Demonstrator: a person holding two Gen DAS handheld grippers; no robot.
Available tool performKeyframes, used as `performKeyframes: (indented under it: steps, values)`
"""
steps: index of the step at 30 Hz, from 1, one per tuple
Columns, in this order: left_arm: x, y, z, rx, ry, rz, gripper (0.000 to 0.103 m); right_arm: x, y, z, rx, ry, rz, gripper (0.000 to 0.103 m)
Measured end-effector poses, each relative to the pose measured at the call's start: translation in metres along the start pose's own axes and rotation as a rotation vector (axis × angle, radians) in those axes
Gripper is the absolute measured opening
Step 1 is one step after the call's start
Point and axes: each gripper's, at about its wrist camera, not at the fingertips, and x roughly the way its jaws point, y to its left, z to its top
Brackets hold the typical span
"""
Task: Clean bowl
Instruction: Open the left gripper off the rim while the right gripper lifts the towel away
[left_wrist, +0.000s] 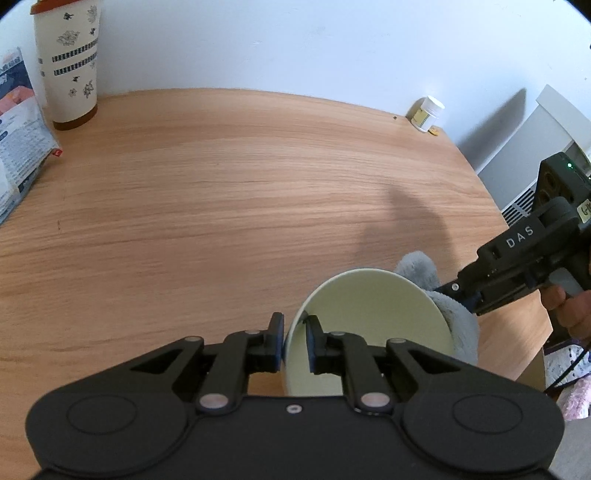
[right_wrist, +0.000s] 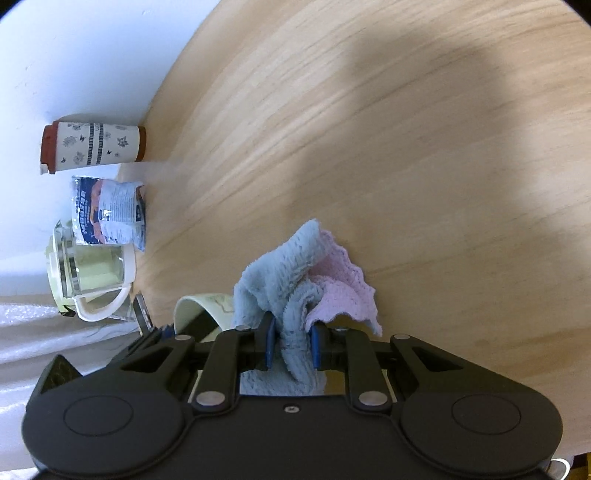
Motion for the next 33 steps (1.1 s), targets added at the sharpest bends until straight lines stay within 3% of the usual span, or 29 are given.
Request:
performKeyframes:
  steps: [5,9,13,17,24,30,31,33]
  values:
    - [0.002,0.004,0.010,0.008,0.045,-0.035,0.012,-0.010,0.009,0.007,-0.023,-0.051,0.035,0.022]
    - [0.007,-0.004,0.019,0.125,0.119,-0.053,0.028,-0.019,0.014,0.008,-0.054,-0.072,0.046,0.022]
    - [0.013,-0.016,0.026,0.298,0.191,-0.040,0.032,-0.026,0.012,0.006,-0.056,-0.101,0.071,0.020]
    - [0.016,-0.019,0.035,0.346,0.219,-0.033,0.037,-0.033,0.007,0.005,-0.053,-0.139,0.109,0.019]
    - [0.026,-0.031,0.051,0.424,0.231,-0.049,0.038,-0.032,0.013,0.004,-0.095,-0.148,0.118,0.018]
    - [0.041,-0.045,0.059,0.534,0.280,-0.111,0.035,-0.032,0.017,0.009,-0.105,-0.144,0.119,0.018]
    - [0.043,-0.047,0.060,0.556,0.291,-0.114,0.033,-0.032,0.018,0.010,-0.110,-0.142,0.118,0.018]
    - [0.047,-0.049,0.061,0.586,0.305,-0.115,0.020,-0.031,0.020,0.012,-0.115,-0.140,0.118,0.018]
